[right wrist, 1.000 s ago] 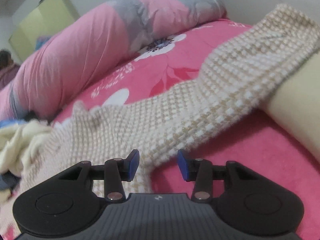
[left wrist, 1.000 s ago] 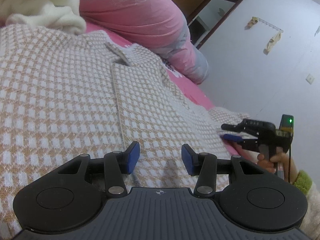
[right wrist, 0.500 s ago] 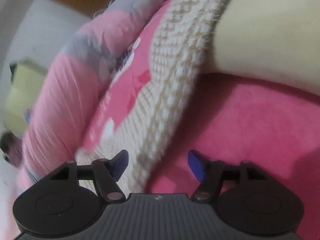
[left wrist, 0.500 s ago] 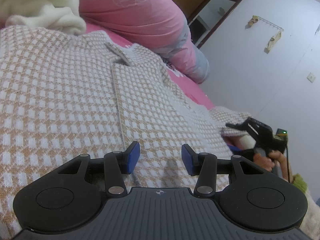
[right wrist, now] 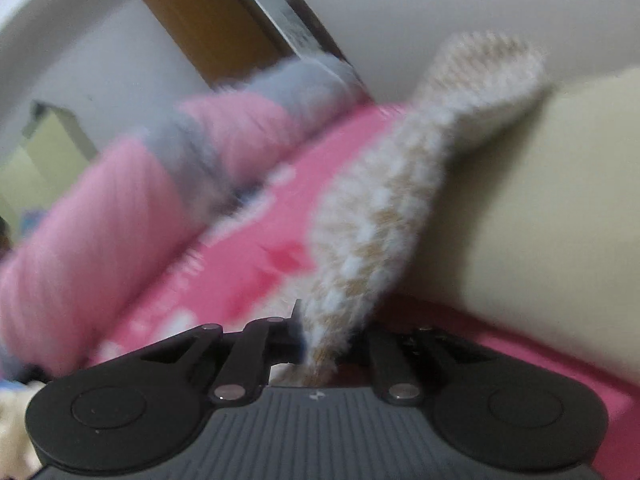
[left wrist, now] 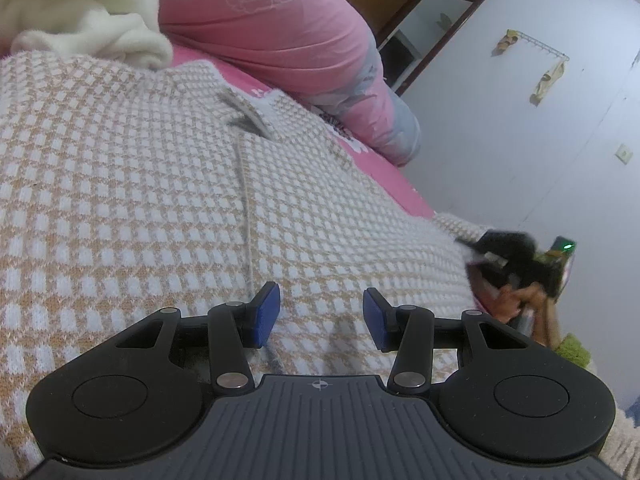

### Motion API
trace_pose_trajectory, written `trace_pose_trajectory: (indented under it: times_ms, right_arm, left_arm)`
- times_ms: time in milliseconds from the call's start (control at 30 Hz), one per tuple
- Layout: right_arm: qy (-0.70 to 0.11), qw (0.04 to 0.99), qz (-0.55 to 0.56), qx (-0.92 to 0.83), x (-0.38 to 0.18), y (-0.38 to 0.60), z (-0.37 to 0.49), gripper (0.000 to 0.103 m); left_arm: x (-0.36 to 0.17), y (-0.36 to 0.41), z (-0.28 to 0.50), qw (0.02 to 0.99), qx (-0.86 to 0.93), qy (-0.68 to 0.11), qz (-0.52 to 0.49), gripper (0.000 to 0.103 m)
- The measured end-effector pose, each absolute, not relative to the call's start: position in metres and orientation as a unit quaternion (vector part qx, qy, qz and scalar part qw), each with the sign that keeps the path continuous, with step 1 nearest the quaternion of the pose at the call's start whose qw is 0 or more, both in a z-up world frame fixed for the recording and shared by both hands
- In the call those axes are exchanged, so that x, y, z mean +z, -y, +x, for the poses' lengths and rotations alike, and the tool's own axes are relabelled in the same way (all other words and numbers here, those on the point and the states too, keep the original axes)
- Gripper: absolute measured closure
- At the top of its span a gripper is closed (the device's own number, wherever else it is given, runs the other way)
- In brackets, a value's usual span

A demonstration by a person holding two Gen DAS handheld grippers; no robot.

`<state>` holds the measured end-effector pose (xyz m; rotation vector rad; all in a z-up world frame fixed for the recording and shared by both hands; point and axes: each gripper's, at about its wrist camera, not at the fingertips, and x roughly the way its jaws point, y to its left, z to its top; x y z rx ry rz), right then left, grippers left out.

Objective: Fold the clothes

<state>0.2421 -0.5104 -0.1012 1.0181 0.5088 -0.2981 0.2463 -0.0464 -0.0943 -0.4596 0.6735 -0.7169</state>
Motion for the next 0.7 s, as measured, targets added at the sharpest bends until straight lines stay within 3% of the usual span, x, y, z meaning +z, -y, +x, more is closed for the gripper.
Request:
trace_pose_trajectory:
  times_ms: [100,233,433,700]
  right_arm:
    - [-0.239,0.837,0.467,-0.157,-0.100,0.512,0.238,0.091]
    - [-0.235,0.835,0.468,-0.169,-0.098,0.518,0.222,0.073]
    - [-0.245,0.851,0.432,-0.169,-0.097,0.520,0.193,0.061]
    - [-0.270,0.910,0.290,-0.122,-0.059,0.475,0.184,0.060]
  left_arm:
    - [-0.095,0.045,0.247,0.856,-0.342,-0.321,-0.220,0.057]
    - [-0.096,0.045,0.247,0.855,-0.342,-0.320,-0.221,0.057]
    - [-0.096,0.044,0.247,0.854,-0.343,-0.321,-0.225,0.057]
    - [-0.094,0.043,0.247,0.853,-0.344,-0.321,-0.228,0.057]
